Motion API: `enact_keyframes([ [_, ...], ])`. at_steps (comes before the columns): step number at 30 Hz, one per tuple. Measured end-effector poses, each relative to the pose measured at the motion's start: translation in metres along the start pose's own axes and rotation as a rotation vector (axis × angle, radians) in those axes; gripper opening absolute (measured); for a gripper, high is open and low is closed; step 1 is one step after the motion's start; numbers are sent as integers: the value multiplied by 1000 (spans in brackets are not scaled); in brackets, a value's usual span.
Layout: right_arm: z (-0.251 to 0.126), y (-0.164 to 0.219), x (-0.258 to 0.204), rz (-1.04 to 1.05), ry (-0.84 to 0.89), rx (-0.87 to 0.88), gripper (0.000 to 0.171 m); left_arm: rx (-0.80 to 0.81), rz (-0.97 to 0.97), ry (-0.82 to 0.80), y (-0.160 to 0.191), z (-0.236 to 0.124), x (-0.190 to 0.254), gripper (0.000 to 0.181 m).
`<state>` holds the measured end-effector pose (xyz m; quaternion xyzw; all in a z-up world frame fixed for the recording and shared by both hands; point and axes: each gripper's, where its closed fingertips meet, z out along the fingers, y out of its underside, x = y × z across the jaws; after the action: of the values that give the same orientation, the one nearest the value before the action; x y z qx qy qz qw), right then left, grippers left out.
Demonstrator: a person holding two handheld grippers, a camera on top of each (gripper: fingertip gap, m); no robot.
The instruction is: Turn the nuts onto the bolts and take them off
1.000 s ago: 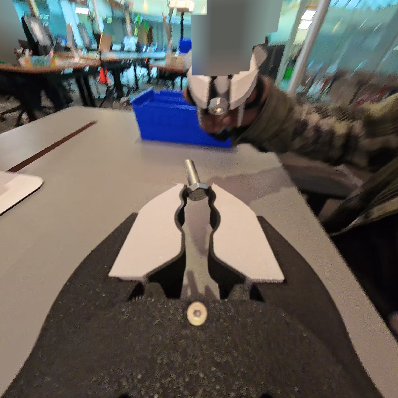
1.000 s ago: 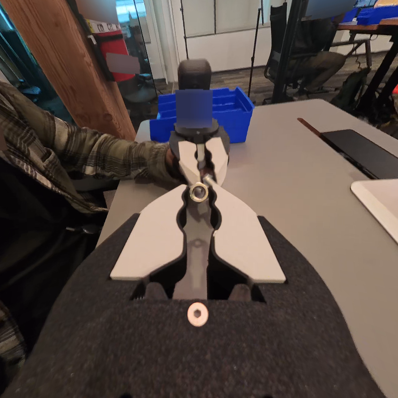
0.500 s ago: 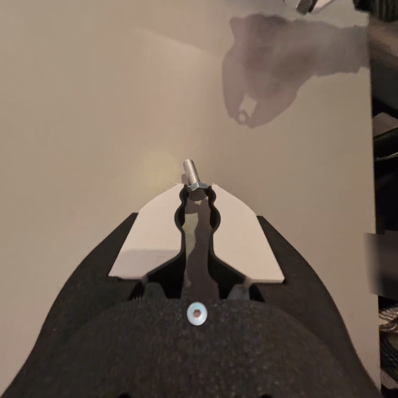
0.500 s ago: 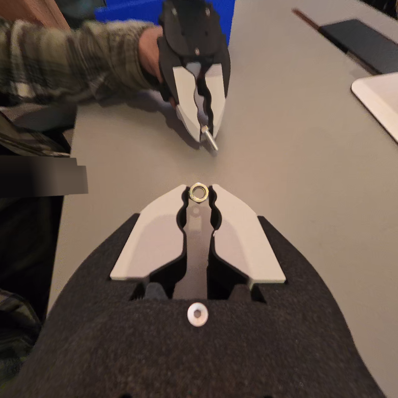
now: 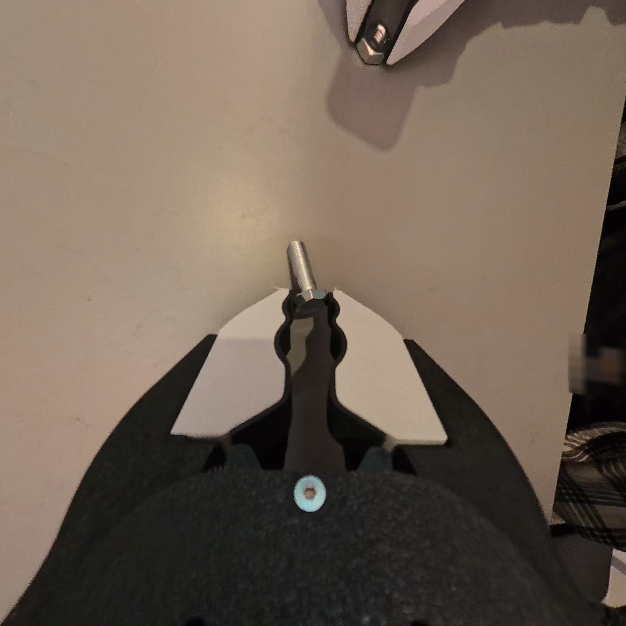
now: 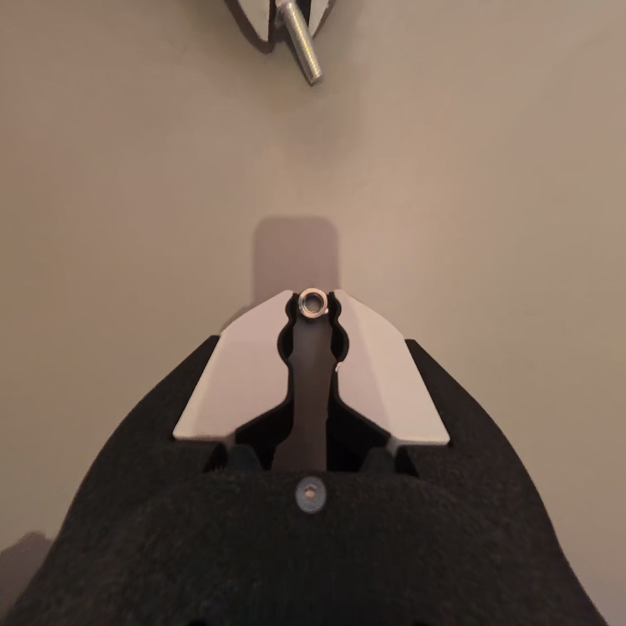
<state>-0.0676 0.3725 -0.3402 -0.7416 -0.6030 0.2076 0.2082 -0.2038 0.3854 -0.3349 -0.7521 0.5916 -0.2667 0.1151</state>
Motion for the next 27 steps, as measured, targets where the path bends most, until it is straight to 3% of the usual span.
enact_keyframes([
  [20,-5,-3,-6,-40,3,77,39,-299,-104,-45,20,-12,-4,19],
  [27,-15,-5,-8,-40,12,115,39,-358,-128,-69,22,-14,-6,21],
])
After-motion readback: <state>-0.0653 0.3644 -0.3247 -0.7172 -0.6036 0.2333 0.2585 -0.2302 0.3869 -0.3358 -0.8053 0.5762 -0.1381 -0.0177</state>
